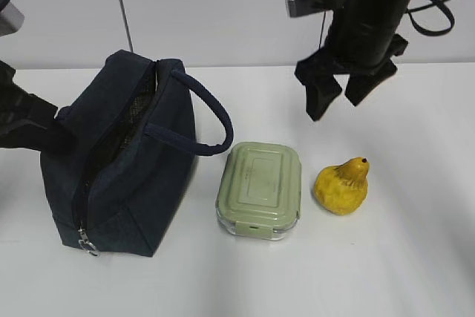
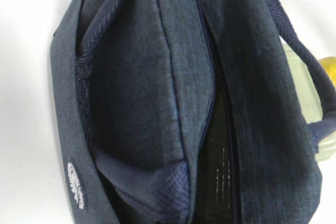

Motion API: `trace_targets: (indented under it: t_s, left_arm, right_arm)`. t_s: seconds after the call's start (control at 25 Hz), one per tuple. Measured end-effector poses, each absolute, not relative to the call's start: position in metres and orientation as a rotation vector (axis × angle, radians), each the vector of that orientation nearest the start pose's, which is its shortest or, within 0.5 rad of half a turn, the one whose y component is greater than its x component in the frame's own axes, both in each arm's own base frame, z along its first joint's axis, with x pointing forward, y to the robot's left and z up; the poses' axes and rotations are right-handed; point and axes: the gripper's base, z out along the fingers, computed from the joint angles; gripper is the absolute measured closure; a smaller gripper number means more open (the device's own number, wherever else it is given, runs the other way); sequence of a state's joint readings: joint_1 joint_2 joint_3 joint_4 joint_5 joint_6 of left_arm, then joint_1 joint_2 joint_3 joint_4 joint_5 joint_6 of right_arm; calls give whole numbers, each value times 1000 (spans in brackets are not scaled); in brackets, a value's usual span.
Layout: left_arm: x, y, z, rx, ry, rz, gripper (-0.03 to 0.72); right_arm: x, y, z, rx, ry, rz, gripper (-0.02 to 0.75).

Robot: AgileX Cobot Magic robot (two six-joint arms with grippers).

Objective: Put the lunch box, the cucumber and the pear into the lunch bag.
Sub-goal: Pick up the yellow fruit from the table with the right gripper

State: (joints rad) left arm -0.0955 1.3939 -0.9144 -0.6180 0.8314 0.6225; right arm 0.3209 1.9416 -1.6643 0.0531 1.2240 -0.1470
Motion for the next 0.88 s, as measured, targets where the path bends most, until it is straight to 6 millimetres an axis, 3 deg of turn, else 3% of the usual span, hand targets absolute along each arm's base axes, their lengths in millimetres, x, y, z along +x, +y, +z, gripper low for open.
trace_targets:
  t_s: [0.2, 0.36, 0.72, 0.88]
  left_arm:
    - [259, -64, 258, 492, 2585, -570, 704]
    - [258, -64, 258, 494, 2588, -573, 704]
    - [258, -64, 258, 496, 2590, -574, 704]
    - [258, -64, 258, 497, 2590, -574, 704]
  right_arm:
    - [364, 122, 219, -686, 3018, 63, 174]
    - [357, 119, 203, -685, 3024, 44, 174]
    - [360, 120, 198, -671, 2971, 45, 176]
    - [361, 120, 192, -674, 2988, 42, 225]
